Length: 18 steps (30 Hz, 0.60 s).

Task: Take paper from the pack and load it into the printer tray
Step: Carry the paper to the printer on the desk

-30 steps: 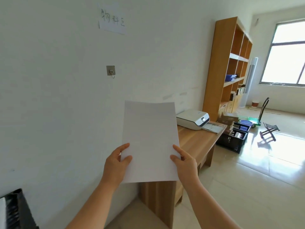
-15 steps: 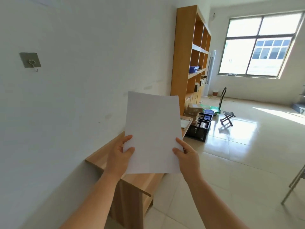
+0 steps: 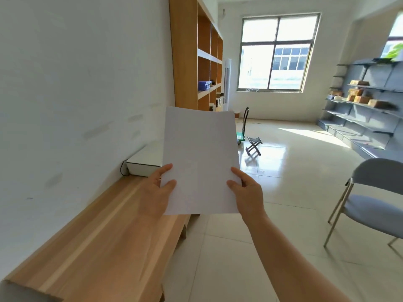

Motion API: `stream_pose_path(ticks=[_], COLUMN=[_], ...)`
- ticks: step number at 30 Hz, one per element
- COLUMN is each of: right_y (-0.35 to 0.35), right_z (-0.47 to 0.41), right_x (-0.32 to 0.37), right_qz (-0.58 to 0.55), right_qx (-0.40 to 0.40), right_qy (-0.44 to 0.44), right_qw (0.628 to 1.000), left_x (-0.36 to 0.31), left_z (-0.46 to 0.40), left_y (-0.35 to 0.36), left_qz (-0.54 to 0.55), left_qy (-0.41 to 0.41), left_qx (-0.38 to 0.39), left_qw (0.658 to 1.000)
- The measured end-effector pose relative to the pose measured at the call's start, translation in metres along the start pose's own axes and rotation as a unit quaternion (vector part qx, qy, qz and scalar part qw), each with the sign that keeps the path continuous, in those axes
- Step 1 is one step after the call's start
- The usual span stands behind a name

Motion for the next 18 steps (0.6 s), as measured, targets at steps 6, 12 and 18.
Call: stream_pose_path(ticks=[6, 12, 18], right_y=[-0.051, -0.091, -0.086], right_z=[-0.101, -0.207, -0.299], right_x=[-0.035, -0.053, -0.076], right_qz=[-0.008, 0.006, 0.012], right_qx=[-0.004, 0.01, 0.026], right_qy=[0.01, 0.007, 0.017], right_qw=[1.0, 1.0, 0.999], left_x=[0.046, 0.074, 0.109], left_z=[-0.068, -0.135, -0.207], left_y=[0.094, 0.176, 0.211], left_qz=[-0.018, -0.034, -0.039], left_qy=[-0.019, -0.015, -0.031], left_qx=[0.019, 0.008, -0.01], left_qw=[0.999, 0.999, 0.999])
Point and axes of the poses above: each hand's wrist, its own z-axis away from the middle knuckle, its own y-axis out of the palm, x = y × z, the point moved 9 cm from there along -z, towards the middle knuckle, and after that the axes turned 6 degrees about z, right-handed, at the moved point
